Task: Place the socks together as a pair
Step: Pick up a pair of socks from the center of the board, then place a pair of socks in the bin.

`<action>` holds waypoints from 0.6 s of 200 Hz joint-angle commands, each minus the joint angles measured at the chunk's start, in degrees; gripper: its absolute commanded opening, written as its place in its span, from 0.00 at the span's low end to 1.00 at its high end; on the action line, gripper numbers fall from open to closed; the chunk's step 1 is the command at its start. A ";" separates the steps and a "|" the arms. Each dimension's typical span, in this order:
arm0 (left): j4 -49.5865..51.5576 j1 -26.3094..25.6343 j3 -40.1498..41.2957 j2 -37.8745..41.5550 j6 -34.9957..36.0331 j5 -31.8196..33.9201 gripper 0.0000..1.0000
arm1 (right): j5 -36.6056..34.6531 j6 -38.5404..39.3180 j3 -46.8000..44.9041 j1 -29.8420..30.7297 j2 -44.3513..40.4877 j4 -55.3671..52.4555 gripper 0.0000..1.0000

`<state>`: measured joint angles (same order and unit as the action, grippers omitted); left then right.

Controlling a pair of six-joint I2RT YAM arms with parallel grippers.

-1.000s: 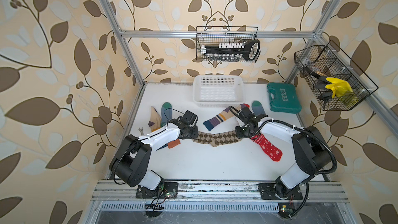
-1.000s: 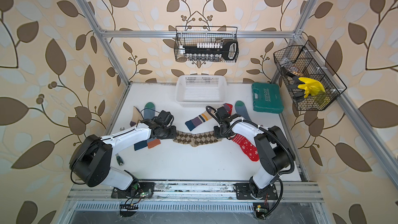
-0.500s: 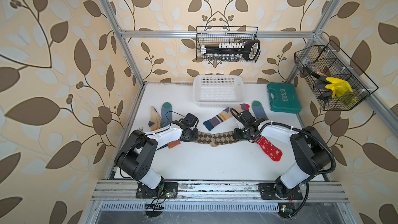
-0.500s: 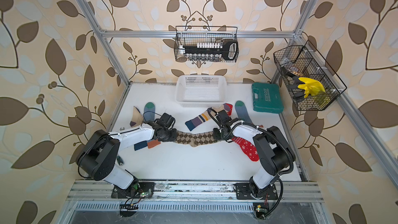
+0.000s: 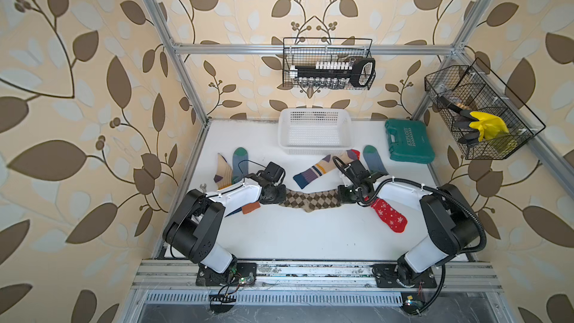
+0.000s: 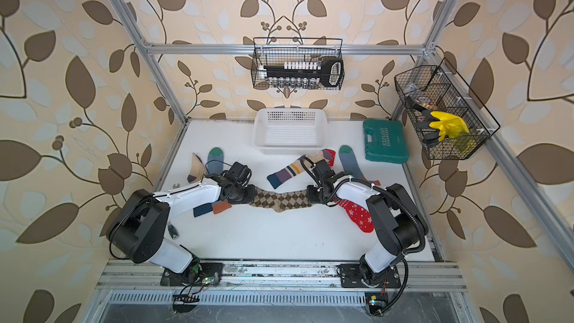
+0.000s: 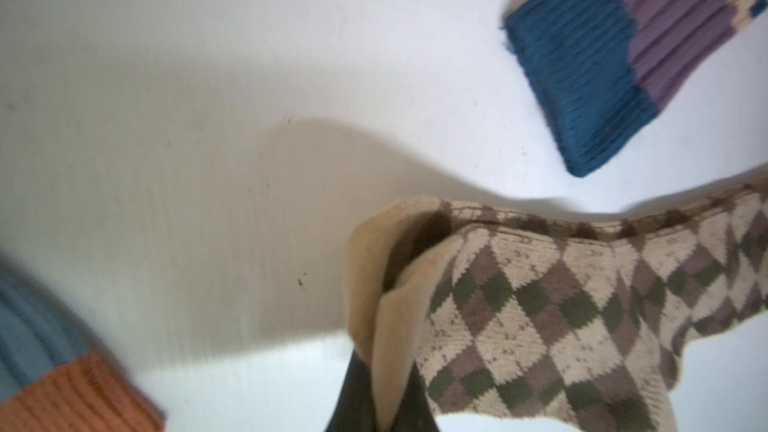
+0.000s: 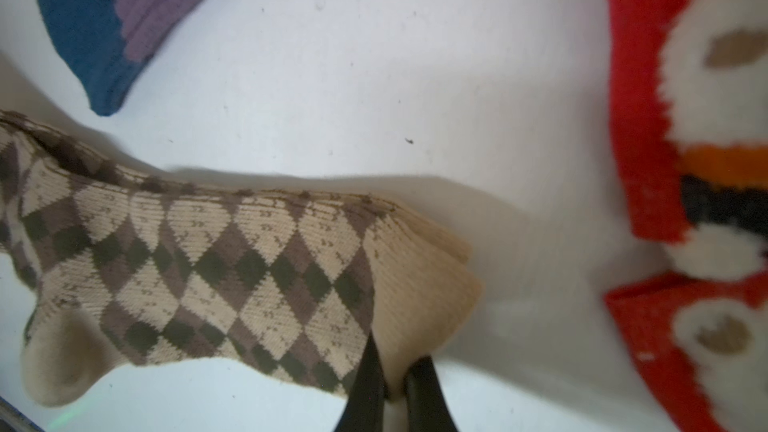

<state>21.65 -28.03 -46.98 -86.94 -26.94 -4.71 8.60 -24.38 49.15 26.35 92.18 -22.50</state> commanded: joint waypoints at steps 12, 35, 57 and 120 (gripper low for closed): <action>2.29 0.26 -5.31 3.77 0.22 -3.63 0.00 | -2.31 1.94 5.30 -0.27 -4.60 -7.16 0.00; 5.70 0.26 -12.34 3.80 1.13 -2.61 0.00 | -2.53 3.82 12.12 -2.08 -5.17 -11.28 0.00; 10.99 0.49 -23.11 1.55 3.06 0.92 0.00 | -1.57 5.88 20.69 -4.75 -4.37 -14.34 0.00; 19.72 4.93 -54.96 -14.76 7.70 6.30 0.00 | 2.37 7.64 48.58 -12.20 10.09 -19.34 0.00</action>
<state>35.70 -24.53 -93.73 -95.70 -22.50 -2.31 8.69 -17.98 90.98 16.14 95.37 -37.69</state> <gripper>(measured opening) 0.061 0.070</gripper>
